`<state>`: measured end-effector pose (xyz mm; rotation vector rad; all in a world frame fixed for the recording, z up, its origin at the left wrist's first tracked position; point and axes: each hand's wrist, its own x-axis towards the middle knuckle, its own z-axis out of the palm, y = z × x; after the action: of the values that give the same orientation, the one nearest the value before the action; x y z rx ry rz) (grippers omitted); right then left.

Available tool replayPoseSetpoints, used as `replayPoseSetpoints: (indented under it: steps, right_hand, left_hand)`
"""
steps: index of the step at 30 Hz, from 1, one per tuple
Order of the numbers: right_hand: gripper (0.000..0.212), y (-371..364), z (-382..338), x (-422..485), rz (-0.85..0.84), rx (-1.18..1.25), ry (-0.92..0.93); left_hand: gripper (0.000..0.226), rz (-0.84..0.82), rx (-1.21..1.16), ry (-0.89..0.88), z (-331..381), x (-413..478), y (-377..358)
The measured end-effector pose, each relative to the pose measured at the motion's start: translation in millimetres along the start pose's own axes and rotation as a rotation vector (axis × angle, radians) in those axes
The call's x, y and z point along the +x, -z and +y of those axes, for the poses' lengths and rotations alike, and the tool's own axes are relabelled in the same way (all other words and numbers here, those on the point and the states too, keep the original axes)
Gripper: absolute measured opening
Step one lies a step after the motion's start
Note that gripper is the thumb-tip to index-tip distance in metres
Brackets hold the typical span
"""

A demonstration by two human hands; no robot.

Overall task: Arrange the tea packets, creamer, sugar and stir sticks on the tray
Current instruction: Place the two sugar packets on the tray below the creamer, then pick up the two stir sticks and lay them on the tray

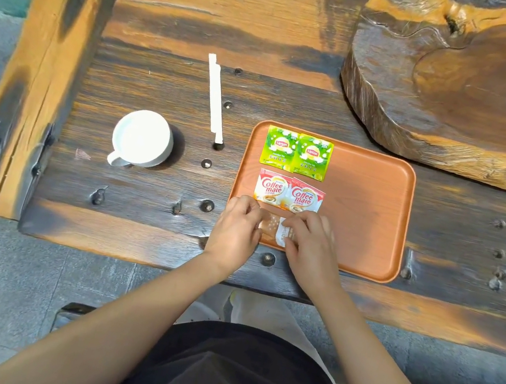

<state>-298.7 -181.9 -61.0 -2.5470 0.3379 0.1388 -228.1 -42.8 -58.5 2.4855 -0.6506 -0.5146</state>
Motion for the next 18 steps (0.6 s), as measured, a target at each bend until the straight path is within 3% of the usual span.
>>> replayPoseSetpoints:
  steps: [4,11,18]
  right_hand:
    - [0.031,5,-3,3,0.031,0.057,0.019]
    - [0.021,26,-10,74,0.092,0.049,0.003]
    - [0.017,49,-11,171,0.076,-0.051,-0.120]
  left_hand:
    - [0.020,0.043,-0.003,0.016,-8,7,9]
    - [0.022,0.235,-0.086,0.217,-31,78,73]
    - [0.034,0.191,-0.053,0.412,-55,153,107]
